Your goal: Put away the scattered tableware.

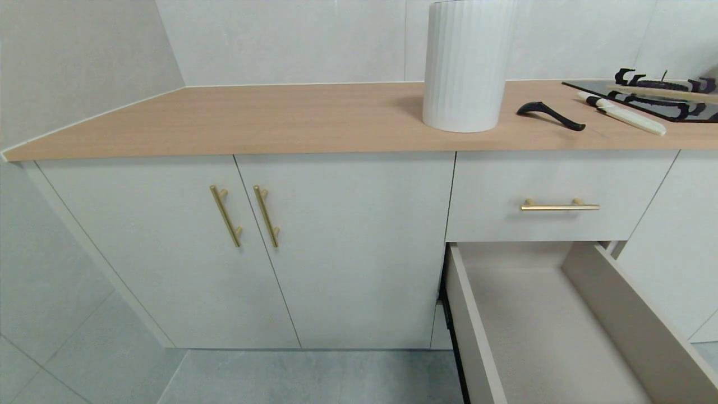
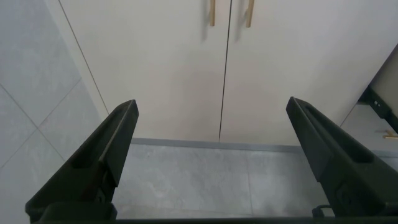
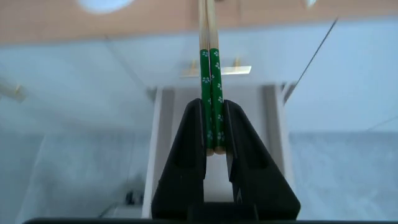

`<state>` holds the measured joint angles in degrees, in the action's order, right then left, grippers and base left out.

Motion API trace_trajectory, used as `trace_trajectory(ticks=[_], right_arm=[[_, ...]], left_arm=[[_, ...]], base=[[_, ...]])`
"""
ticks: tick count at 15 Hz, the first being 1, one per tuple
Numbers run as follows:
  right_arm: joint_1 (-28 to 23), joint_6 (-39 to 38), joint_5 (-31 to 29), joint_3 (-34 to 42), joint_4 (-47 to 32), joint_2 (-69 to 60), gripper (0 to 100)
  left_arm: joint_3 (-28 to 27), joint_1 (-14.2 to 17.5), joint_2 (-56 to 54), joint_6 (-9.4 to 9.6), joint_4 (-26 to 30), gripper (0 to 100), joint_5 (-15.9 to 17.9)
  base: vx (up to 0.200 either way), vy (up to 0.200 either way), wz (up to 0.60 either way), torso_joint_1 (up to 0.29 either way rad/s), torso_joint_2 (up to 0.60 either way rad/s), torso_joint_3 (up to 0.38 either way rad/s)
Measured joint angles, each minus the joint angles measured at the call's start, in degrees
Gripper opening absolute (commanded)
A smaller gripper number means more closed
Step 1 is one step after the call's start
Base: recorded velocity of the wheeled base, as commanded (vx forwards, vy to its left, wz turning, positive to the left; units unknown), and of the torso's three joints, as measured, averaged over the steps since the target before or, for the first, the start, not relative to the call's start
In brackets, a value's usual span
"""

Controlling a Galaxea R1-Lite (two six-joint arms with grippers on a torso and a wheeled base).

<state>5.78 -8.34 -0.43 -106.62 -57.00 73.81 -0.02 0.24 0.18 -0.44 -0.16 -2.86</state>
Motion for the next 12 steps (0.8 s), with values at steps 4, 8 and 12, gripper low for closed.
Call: trace_trajectory(ticks=[4,8,12], right_arm=[[0.44,0.18,0.67,13.79,-1.1,-6.45,0],[2.95,0.38,2.69,25.11,-1.54,-8.39,0],[6.53,0.35,3.29,32.67,1.88,-5.84,0]], left_arm=[[0.0,0.0,0.0,0.01,0.0,100,0.0],[0.02,0.0,0.0,0.01,0.0,100,-0.02],[0.02,-0.02,-0.02,0.01,0.0,100,0.0]], base=[[0.0,0.0,0.0,0.0,0.0,0.0],[0.0,0.0,0.0,0.0,0.0,0.0],[0.0,0.0,0.0,0.0,0.0,0.0]])
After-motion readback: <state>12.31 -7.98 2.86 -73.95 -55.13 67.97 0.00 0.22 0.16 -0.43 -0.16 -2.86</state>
